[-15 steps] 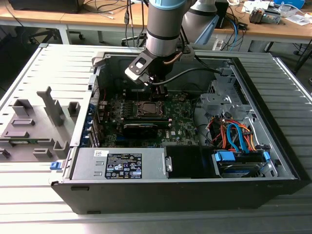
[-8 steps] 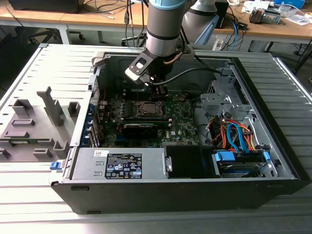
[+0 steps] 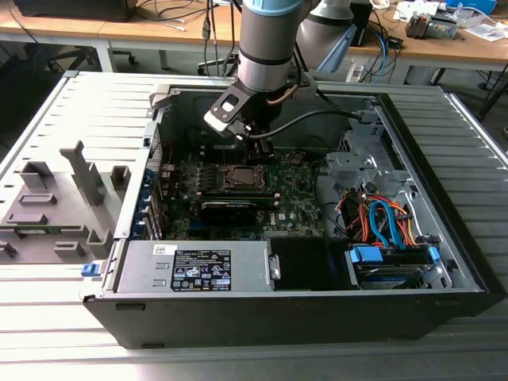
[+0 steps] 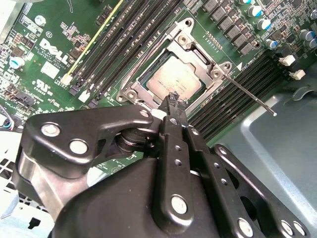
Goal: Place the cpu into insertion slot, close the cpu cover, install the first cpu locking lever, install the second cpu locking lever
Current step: 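Install the first cpu locking lever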
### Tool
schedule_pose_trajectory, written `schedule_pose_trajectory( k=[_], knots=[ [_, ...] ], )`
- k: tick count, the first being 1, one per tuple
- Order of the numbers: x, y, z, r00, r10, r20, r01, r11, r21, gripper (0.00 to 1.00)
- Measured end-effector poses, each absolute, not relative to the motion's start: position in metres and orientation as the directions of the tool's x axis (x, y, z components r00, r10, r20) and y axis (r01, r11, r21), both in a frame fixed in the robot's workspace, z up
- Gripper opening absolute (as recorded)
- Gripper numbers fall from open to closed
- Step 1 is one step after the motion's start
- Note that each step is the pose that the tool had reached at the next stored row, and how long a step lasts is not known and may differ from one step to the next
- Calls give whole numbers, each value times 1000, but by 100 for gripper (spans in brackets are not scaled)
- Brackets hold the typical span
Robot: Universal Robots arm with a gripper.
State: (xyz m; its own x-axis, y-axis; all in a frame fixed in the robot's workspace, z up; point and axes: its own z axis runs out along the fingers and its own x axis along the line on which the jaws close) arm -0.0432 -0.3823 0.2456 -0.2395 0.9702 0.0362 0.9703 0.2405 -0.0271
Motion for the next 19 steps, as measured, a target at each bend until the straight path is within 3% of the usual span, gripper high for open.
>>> schedule_pose_trajectory(
  k=[19],
  knots=[
    [-43,-382,246,-266,963,36,963,267,-27,11]
  ],
)
